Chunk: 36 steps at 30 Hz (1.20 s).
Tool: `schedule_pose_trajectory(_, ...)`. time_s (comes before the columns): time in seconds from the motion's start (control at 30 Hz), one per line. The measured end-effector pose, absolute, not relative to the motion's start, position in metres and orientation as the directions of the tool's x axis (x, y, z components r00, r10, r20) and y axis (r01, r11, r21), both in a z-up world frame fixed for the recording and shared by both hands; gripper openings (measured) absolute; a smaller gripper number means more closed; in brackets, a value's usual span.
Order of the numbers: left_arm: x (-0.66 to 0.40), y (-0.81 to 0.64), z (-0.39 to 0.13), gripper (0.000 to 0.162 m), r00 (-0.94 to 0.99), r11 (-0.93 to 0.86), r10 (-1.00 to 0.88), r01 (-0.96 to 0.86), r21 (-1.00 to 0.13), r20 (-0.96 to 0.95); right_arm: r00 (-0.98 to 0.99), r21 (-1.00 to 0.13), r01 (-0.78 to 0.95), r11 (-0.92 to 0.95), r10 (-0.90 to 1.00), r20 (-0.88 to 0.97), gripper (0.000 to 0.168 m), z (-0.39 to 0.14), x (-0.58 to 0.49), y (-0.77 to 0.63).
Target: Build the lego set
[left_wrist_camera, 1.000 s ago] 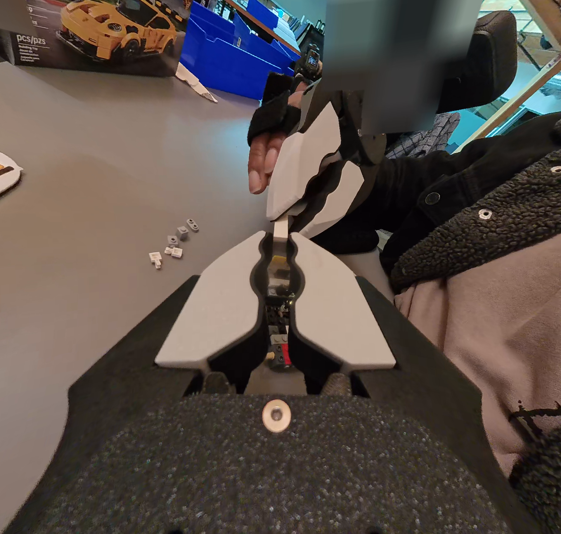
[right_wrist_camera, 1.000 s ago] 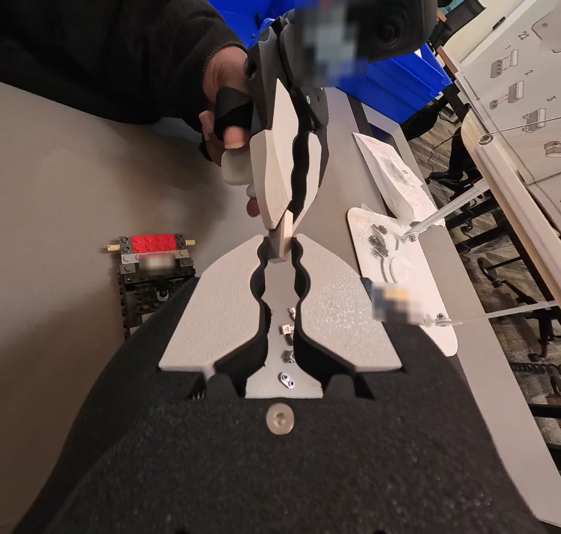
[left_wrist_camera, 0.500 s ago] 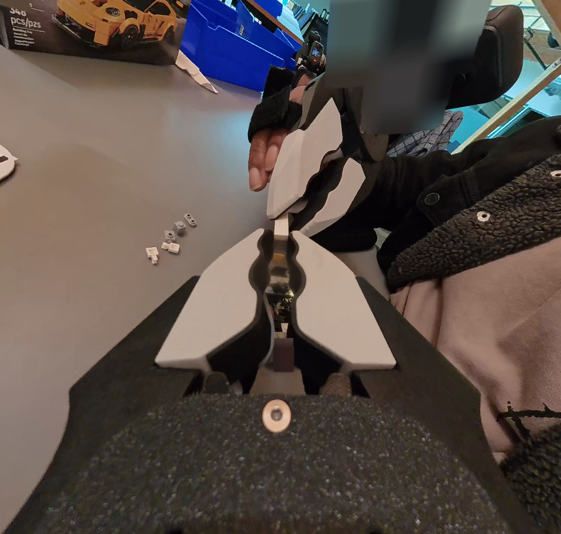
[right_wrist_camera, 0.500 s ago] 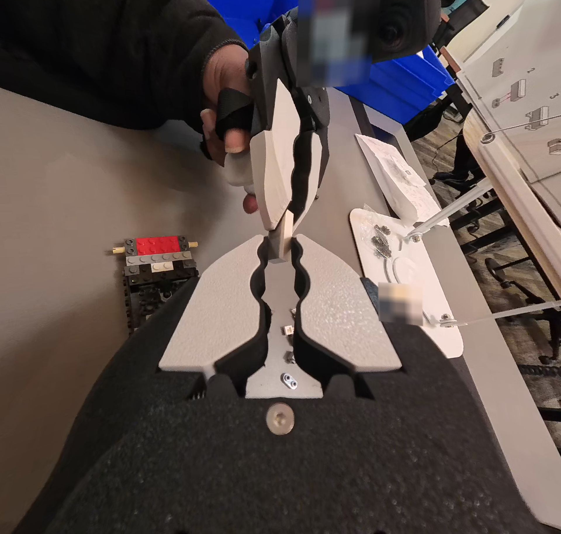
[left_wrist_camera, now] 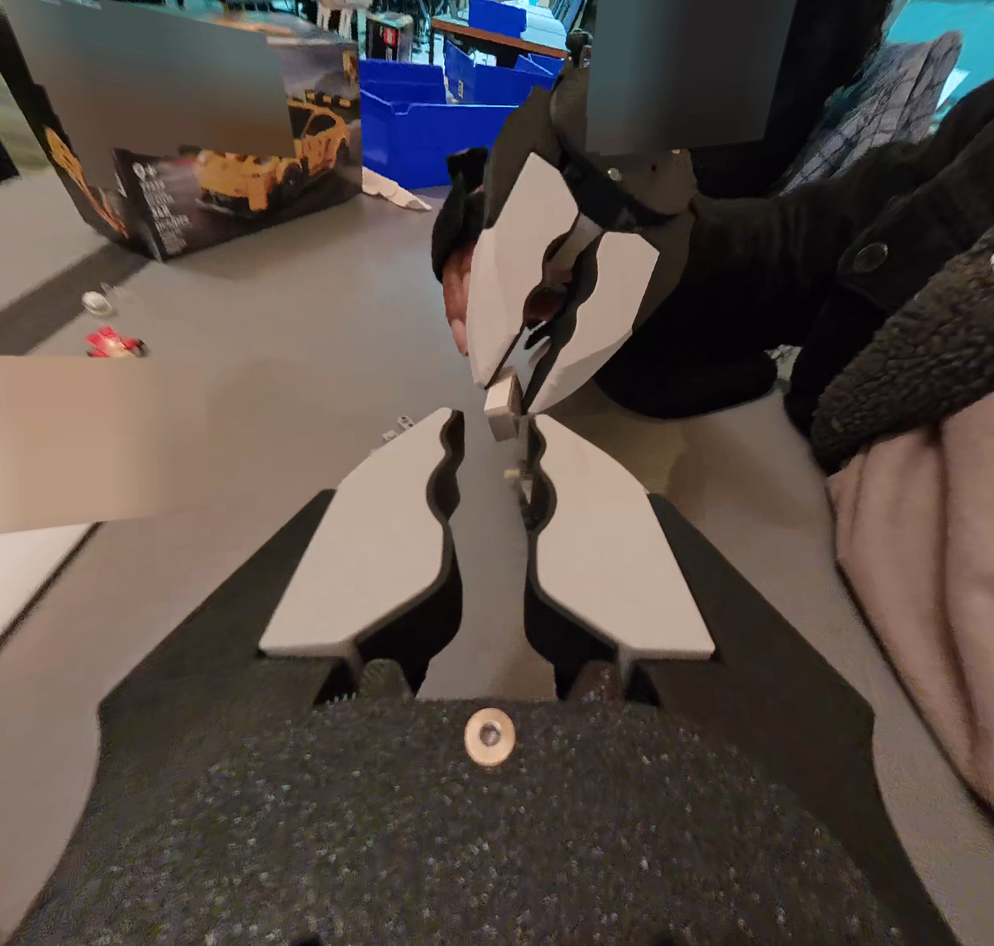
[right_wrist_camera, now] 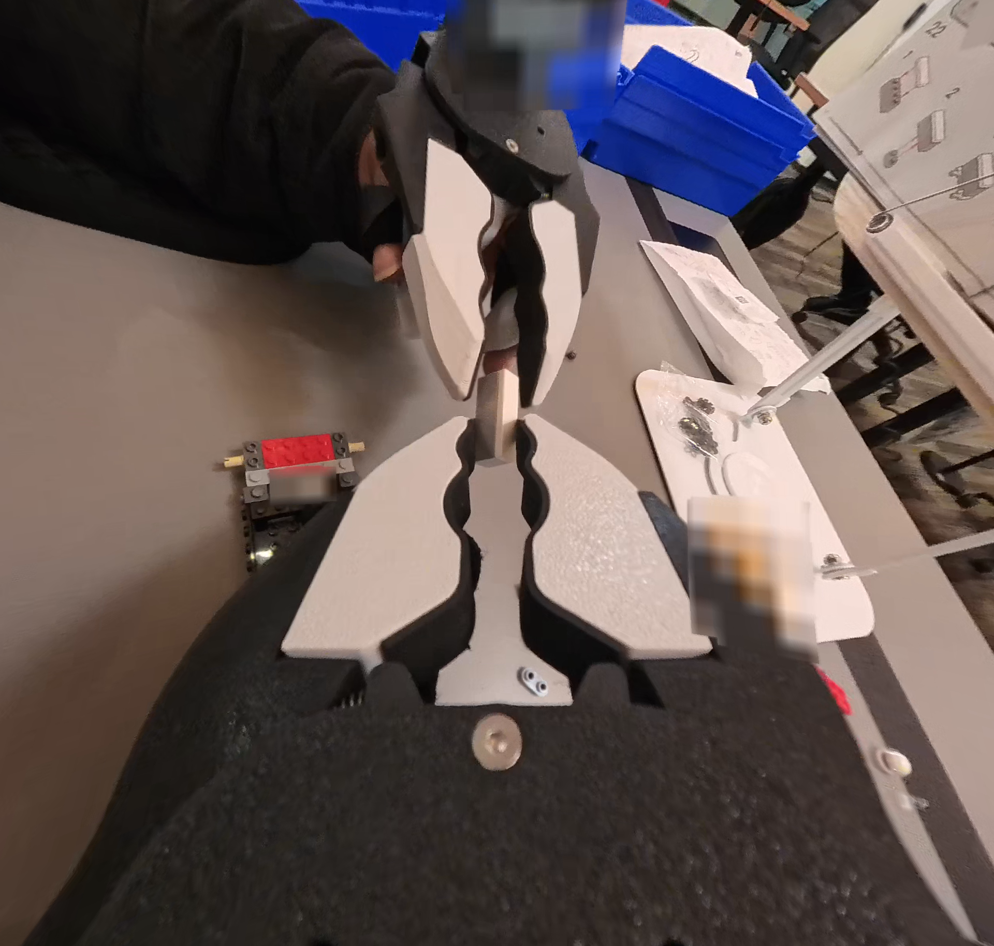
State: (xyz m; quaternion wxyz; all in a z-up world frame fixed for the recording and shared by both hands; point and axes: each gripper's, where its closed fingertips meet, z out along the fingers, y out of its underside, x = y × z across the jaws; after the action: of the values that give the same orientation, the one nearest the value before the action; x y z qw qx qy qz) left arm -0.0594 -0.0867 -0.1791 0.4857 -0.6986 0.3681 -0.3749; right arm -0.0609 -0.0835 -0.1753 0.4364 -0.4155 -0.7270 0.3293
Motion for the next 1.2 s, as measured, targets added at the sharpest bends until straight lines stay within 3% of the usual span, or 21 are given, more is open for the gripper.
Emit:
schedule_pose_trajectory(0.33, -0.051, -0.1, -0.173, 0.016, 0.408, 0.064, -0.895, -0.283, -0.957, -0.181, -0.358, -0.906, 0.414, 0.089, 0.931, -0.072, 0.014, -0.176, -0.053, -0.099)
schedule_pose_trajectory(0.67, -0.045, -0.107, -0.172, 0.014, 0.375, 0.17, -0.876, -0.348, -0.922, -0.303, -0.426, -0.889, 0.442, -0.124, 0.843, -0.329, 0.014, -0.164, -0.045, -0.111)
schedule_pose_trajectory(1.07, -0.042, -0.11, -0.173, 0.014, 0.358, 0.17, -0.884, -0.354, -0.92, -0.301, -0.426, -0.878, 0.465, -0.11, 0.842, -0.331, 0.014, -0.171, -0.046, -0.112)
schedule_pose_trajectory(1.2, -0.05, -0.102, -0.171, 0.014, 0.407, 0.072, -0.894, -0.284, -0.956, -0.188, -0.379, -0.933, 0.361, 0.01, 0.915, -0.137, 0.021, -0.165, -0.053, -0.098)
